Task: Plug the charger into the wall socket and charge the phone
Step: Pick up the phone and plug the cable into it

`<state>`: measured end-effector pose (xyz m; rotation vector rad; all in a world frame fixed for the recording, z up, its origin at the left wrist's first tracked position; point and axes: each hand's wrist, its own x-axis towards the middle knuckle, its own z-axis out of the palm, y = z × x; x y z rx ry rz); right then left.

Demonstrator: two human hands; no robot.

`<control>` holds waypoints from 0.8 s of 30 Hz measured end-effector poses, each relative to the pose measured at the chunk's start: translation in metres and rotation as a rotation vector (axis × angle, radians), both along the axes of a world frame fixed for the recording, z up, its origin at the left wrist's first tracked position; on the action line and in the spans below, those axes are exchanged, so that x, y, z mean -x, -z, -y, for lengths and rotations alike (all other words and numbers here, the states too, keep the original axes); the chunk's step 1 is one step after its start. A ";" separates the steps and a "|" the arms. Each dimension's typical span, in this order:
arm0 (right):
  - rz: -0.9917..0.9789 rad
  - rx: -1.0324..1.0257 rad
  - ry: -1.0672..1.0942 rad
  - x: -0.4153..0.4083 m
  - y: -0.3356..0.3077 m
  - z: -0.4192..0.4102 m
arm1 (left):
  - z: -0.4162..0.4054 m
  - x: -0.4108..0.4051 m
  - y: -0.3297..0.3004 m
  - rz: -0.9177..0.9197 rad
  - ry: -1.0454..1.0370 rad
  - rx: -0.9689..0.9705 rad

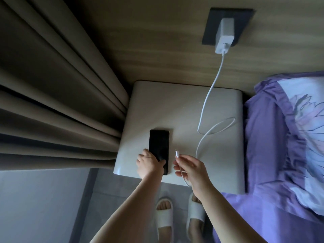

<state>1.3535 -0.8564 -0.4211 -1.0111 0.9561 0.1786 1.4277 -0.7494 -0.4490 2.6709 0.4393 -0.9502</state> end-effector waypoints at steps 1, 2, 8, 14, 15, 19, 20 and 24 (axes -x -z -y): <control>0.000 0.006 0.005 0.000 0.000 0.000 | -0.002 -0.003 0.001 -0.016 -0.008 0.005; -0.003 0.026 0.006 0.001 0.000 0.000 | -0.004 -0.007 0.003 -0.036 -0.003 0.006; -0.052 0.151 0.071 0.010 -0.018 -0.001 | -0.004 -0.018 -0.011 -0.129 -0.187 0.343; -0.004 0.262 -0.008 0.019 -0.055 -0.009 | 0.010 -0.014 -0.060 -0.386 -0.931 0.983; 0.006 0.283 -0.036 0.020 -0.062 -0.011 | 0.012 -0.014 -0.068 -0.385 -0.991 1.024; 0.014 0.366 -0.108 0.017 -0.083 -0.015 | 0.024 -0.013 -0.092 -0.382 -1.080 1.086; 0.017 0.386 -0.116 0.015 -0.088 -0.014 | 0.027 -0.013 -0.097 -0.392 -1.111 1.099; 0.023 0.398 -0.088 0.010 -0.103 -0.008 | 0.033 -0.016 -0.108 -0.411 -1.154 1.118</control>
